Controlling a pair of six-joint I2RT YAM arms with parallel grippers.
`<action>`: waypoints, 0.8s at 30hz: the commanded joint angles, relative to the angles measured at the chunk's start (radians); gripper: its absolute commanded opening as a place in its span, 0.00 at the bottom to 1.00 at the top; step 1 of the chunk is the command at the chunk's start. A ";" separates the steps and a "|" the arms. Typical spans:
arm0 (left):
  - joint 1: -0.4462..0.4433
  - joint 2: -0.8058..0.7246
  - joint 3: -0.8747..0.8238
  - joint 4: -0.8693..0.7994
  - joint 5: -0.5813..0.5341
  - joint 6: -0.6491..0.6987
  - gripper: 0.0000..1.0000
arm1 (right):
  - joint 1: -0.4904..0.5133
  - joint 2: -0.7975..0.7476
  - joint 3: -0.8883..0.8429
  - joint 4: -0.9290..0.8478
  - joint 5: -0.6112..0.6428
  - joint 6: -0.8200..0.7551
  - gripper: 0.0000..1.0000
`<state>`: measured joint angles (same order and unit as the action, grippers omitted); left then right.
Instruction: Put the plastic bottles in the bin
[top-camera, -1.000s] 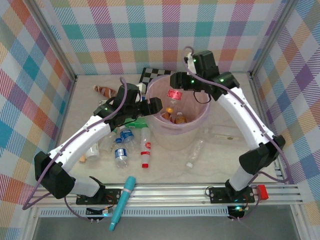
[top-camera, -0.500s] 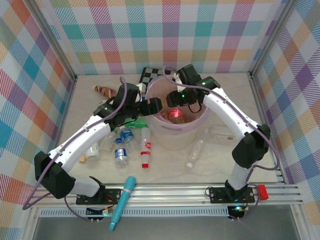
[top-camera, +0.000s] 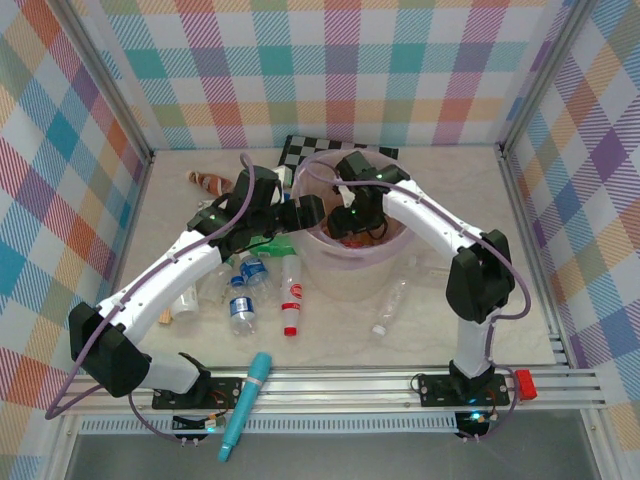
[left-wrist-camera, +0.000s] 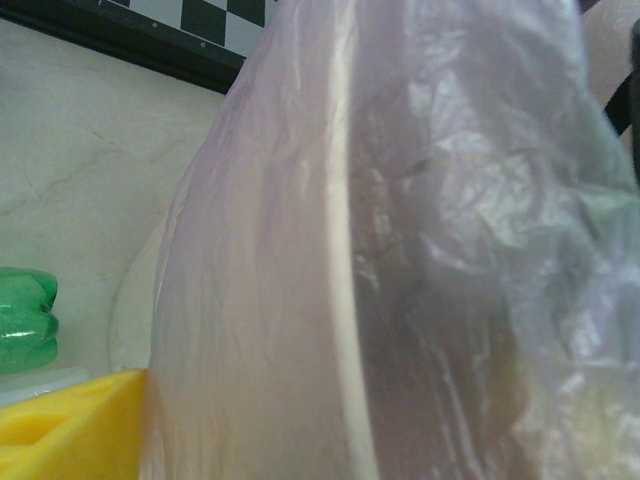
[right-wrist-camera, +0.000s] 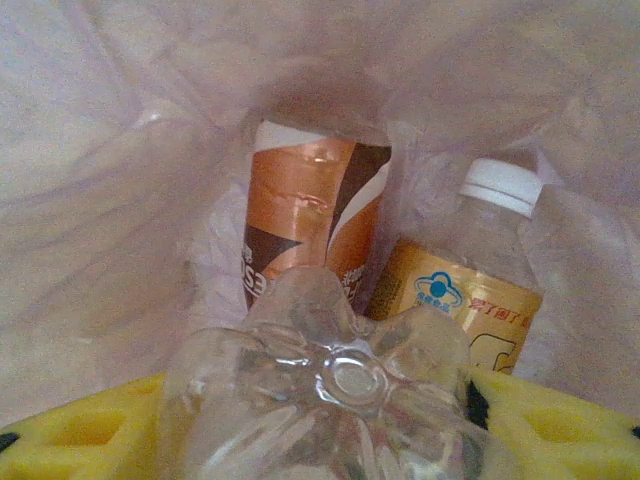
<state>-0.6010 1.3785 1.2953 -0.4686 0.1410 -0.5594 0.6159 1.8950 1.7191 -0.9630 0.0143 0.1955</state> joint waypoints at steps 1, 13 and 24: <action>-0.011 0.012 0.030 -0.024 0.005 0.019 0.83 | 0.007 0.004 -0.004 0.003 -0.019 0.004 0.68; -0.011 0.016 0.028 -0.019 0.006 0.019 0.83 | 0.007 -0.015 0.057 -0.041 0.004 -0.008 0.99; -0.010 0.007 0.015 -0.016 0.002 0.019 0.83 | 0.007 -0.151 0.210 -0.101 -0.014 -0.008 0.99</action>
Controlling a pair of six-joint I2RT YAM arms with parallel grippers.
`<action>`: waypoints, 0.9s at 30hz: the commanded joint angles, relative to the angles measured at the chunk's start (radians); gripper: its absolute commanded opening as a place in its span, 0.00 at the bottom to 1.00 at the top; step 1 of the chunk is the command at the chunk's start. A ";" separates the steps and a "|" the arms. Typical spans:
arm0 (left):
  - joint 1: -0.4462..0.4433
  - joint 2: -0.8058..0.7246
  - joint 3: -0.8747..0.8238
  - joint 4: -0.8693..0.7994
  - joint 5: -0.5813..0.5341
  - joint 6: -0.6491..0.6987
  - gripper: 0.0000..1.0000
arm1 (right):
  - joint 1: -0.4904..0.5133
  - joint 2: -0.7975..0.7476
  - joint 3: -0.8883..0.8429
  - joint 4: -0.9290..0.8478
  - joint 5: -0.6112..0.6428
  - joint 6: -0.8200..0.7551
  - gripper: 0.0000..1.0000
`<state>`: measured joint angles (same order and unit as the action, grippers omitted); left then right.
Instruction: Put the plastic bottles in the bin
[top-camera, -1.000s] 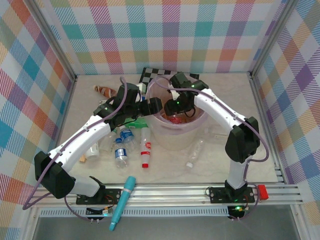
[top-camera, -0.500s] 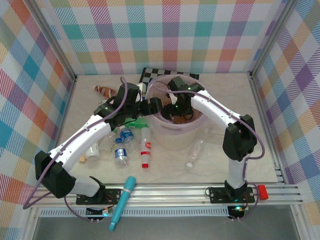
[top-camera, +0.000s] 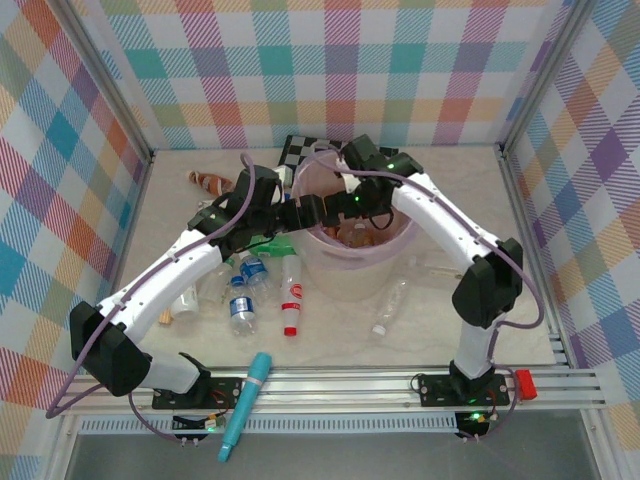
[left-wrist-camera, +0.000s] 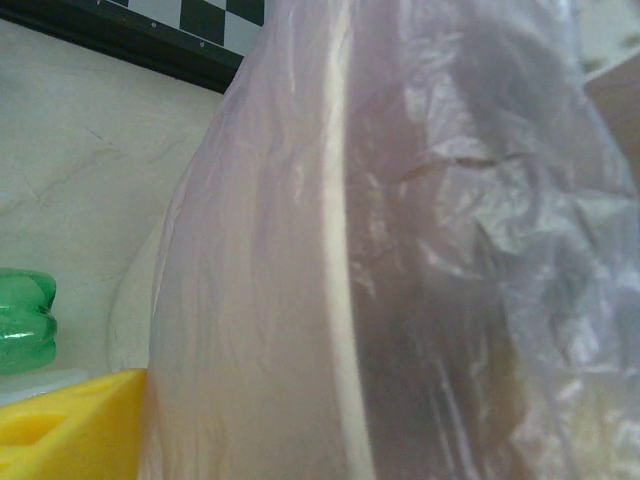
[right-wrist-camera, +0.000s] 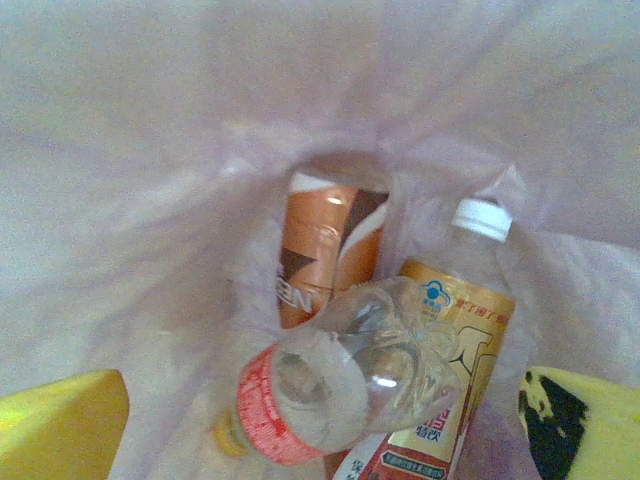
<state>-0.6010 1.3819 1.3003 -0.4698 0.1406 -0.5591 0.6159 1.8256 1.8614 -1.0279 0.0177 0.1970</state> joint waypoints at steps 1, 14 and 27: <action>-0.011 0.003 0.010 -0.015 0.002 0.019 0.83 | 0.006 -0.093 0.086 -0.043 -0.022 -0.007 1.00; -0.011 0.010 0.012 -0.003 0.014 0.020 0.83 | -0.037 -0.341 0.099 0.037 0.098 0.052 1.00; -0.012 0.016 0.013 -0.003 0.014 0.018 0.83 | -0.453 -0.530 -0.160 0.062 0.013 0.229 0.99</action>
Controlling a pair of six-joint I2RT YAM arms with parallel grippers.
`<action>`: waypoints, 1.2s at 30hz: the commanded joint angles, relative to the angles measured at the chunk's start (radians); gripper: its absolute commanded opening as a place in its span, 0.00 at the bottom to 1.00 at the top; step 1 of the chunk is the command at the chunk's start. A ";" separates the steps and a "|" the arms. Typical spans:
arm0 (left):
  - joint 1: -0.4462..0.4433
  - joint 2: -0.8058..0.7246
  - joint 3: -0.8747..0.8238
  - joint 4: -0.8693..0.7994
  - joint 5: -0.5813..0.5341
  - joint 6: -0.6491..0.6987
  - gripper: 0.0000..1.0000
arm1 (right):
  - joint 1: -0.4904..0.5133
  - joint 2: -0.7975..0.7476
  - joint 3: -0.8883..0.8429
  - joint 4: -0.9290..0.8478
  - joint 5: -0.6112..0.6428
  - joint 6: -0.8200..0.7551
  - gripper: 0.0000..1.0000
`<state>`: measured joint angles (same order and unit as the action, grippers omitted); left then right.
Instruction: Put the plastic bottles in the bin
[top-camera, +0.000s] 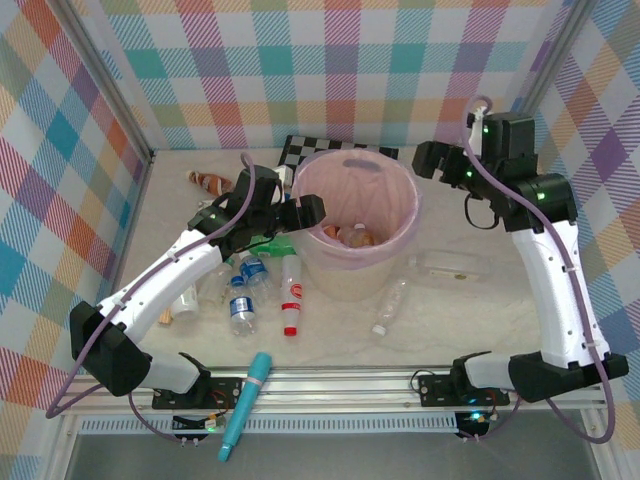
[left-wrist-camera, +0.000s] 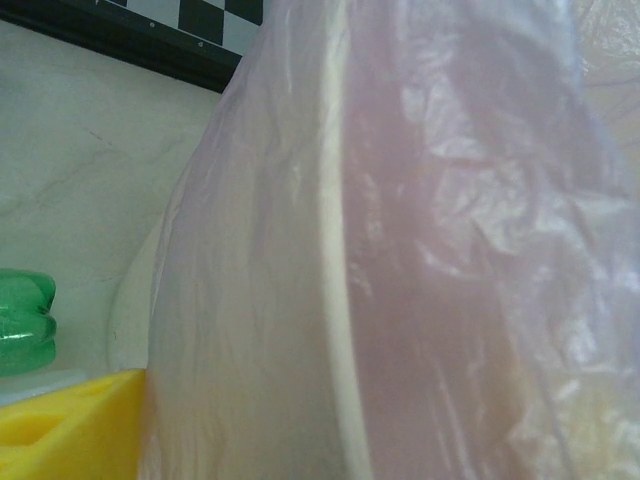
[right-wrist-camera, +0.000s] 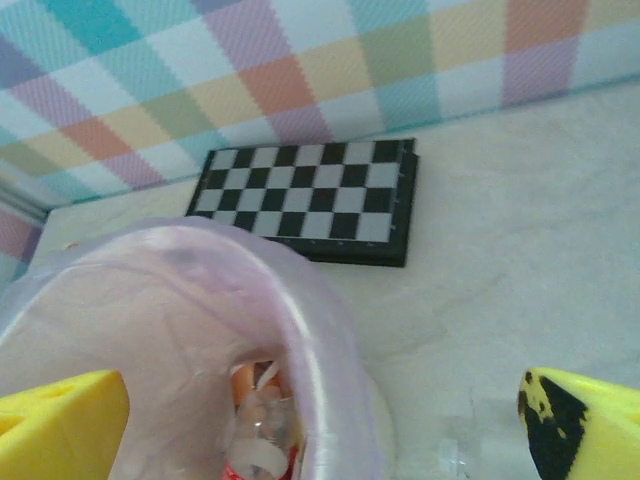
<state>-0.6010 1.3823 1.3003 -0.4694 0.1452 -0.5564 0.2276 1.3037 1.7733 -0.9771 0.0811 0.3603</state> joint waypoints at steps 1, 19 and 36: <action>-0.012 0.016 0.014 -0.004 0.008 0.016 0.83 | -0.097 -0.018 -0.107 0.031 -0.081 0.091 0.99; -0.013 0.015 0.014 -0.018 0.005 0.016 0.83 | -0.353 0.040 -0.581 0.184 -0.009 0.621 1.00; -0.013 0.006 0.003 -0.024 -0.013 0.011 0.83 | -0.427 0.184 -0.784 0.345 -0.042 0.850 0.99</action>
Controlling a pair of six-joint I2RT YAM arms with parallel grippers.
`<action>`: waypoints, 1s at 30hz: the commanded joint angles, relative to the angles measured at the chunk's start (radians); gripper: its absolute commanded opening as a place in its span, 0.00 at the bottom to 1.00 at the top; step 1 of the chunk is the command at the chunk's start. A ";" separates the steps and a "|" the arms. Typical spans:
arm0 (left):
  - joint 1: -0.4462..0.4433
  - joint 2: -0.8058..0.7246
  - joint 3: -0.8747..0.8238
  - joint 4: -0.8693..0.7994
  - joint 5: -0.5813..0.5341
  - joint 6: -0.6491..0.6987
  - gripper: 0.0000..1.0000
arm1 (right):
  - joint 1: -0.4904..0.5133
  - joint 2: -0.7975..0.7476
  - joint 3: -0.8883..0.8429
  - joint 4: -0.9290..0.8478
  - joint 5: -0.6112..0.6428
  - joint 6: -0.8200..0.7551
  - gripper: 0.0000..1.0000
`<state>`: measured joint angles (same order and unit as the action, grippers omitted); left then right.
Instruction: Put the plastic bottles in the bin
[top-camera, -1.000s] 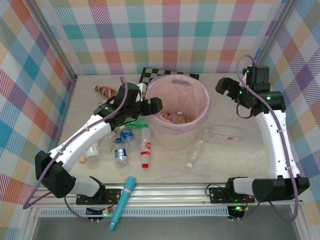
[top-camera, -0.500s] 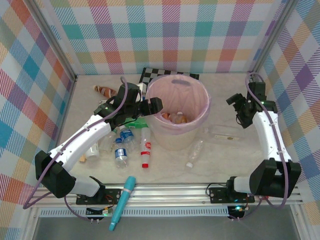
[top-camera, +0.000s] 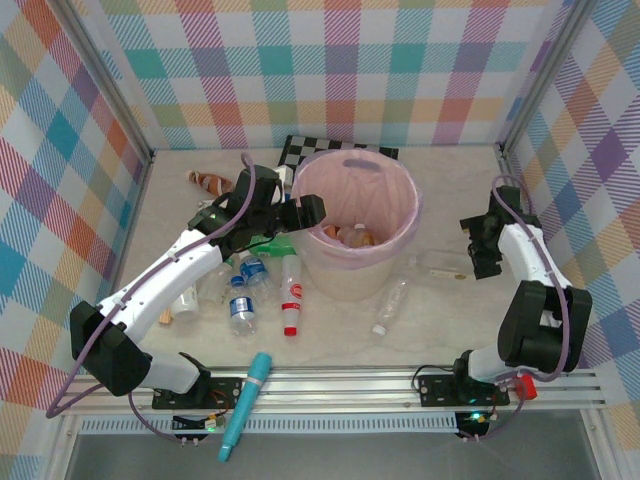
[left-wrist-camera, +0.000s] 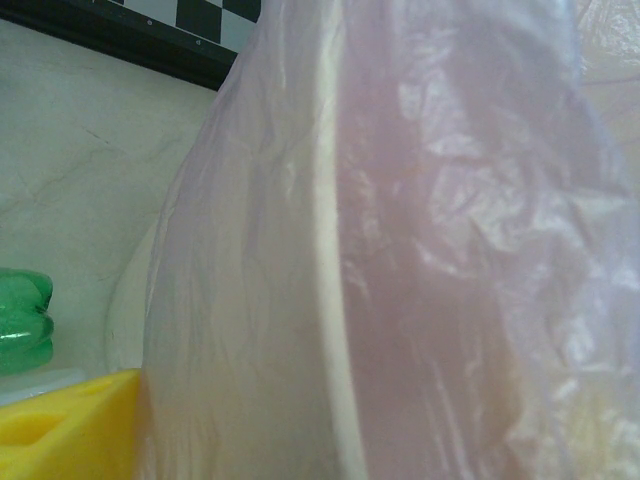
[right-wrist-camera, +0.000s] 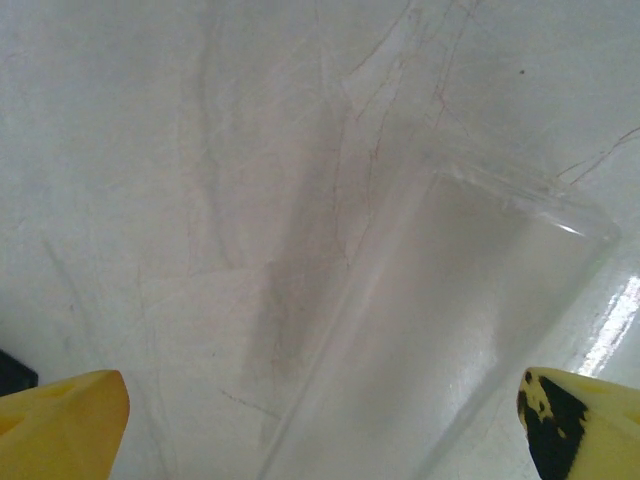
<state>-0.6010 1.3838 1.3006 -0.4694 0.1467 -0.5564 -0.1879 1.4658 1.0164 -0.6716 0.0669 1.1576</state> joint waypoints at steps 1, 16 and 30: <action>-0.013 0.004 0.002 -0.023 -0.015 0.010 0.83 | -0.013 0.033 -0.036 0.052 -0.028 0.062 0.99; -0.013 0.004 -0.003 -0.027 -0.022 0.008 0.83 | -0.025 0.248 -0.076 0.177 -0.071 0.099 1.00; -0.012 0.001 -0.008 -0.028 -0.028 0.007 0.83 | -0.028 0.275 -0.106 0.200 -0.086 0.091 0.88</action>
<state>-0.6010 1.3838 1.3003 -0.4698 0.1436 -0.5568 -0.2111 1.6752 0.9546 -0.5625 0.0223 1.2427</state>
